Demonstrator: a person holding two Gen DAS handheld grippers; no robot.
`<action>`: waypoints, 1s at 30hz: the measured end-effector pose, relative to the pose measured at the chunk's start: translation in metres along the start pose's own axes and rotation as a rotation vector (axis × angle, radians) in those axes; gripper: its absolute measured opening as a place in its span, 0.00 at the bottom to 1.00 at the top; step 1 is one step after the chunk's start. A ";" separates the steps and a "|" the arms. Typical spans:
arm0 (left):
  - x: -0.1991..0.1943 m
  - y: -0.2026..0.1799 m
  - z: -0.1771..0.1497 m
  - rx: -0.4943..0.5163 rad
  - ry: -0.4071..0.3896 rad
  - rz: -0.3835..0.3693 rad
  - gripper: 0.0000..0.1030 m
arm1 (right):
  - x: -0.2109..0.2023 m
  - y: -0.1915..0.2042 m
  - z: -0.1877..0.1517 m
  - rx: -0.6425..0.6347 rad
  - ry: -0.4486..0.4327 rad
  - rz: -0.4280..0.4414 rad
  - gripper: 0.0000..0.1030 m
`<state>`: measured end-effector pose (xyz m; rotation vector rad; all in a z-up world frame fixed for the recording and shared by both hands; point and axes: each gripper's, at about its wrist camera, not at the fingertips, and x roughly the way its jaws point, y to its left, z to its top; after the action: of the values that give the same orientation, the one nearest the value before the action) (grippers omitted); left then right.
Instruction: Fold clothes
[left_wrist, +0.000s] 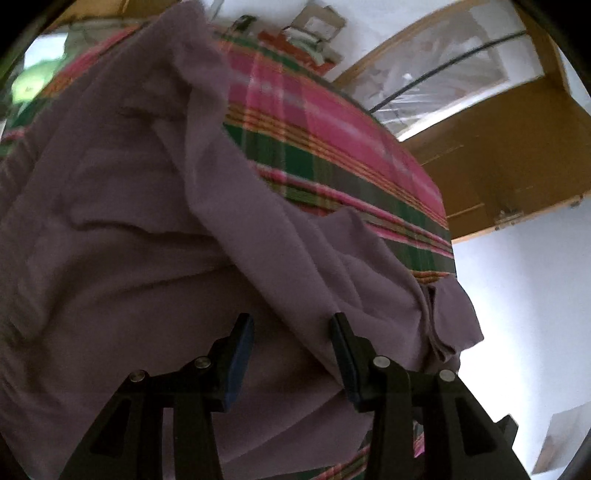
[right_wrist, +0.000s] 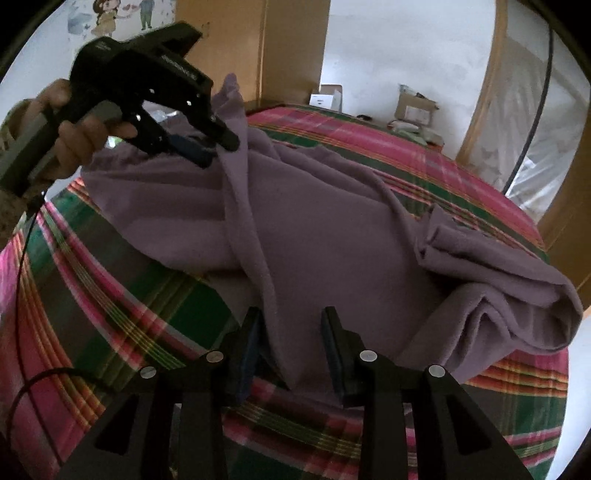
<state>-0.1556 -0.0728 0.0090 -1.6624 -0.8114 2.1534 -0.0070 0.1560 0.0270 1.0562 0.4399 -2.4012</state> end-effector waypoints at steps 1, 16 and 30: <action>0.003 0.004 0.001 -0.036 0.007 -0.012 0.42 | 0.000 -0.001 0.000 0.005 -0.002 -0.002 0.30; 0.001 -0.009 0.016 -0.074 -0.091 -0.089 0.07 | -0.028 -0.024 0.023 0.059 -0.108 -0.055 0.03; -0.023 -0.040 0.061 -0.029 -0.245 -0.125 0.07 | -0.029 -0.068 0.116 0.023 -0.243 -0.288 0.03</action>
<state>-0.2114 -0.0691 0.0610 -1.3370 -0.9895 2.2939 -0.0964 0.1673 0.1313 0.7366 0.5070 -2.7517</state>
